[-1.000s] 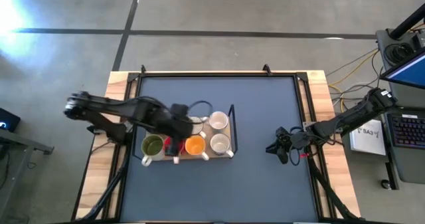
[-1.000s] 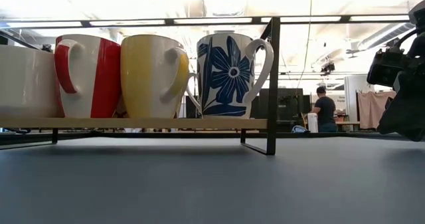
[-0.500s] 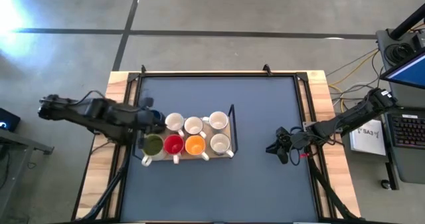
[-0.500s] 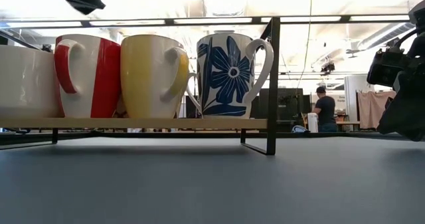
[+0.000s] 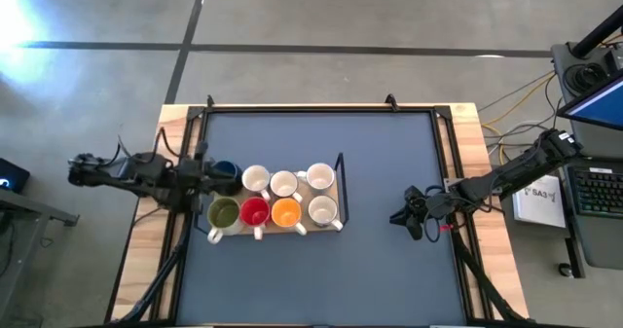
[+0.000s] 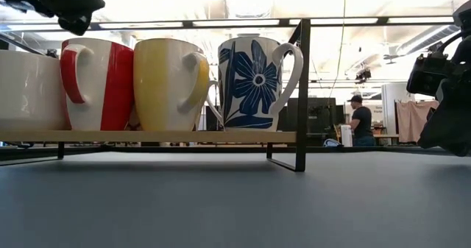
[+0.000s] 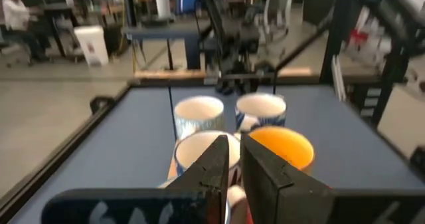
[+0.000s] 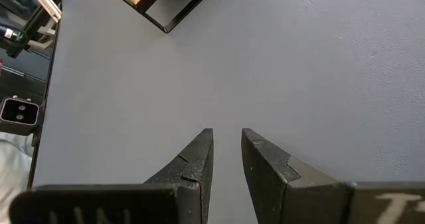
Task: Place coffee mugs
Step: Return to Home Position
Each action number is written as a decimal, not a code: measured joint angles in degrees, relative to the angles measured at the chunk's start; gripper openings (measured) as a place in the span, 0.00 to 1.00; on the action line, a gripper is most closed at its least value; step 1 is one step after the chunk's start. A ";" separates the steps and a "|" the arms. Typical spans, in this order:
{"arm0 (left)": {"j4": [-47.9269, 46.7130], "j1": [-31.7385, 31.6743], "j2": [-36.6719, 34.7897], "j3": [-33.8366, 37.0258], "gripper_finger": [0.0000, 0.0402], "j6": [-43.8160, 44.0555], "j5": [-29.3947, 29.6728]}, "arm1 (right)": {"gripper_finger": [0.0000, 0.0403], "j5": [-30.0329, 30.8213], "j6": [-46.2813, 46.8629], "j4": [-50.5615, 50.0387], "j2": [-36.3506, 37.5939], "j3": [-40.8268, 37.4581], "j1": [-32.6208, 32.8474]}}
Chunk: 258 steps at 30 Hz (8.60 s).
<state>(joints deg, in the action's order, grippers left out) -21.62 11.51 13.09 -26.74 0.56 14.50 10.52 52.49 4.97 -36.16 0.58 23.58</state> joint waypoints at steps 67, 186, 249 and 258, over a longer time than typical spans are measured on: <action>46.88 0.02 -13.10 26.14 0.03 4.70 -0.96 | 0.17 0.00 0.00 0.00 0.00 0.00 -0.01; 46.83 0.00 -12.80 26.12 0.03 4.69 -1.03 | 0.17 14.05 -55.06 16.21 34.12 0.02 -34.94; 46.83 0.00 -12.80 26.12 0.03 4.68 -1.03 | 0.17 13.95 -55.06 16.26 34.10 0.02 -33.71; 46.83 0.02 -12.80 26.12 0.03 4.70 -1.03 | 0.17 13.97 -55.06 16.28 34.10 0.02 -33.71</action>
<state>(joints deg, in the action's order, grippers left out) 25.21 11.53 0.30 -0.62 5.26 13.47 24.49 -2.57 21.26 -2.07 0.60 -10.13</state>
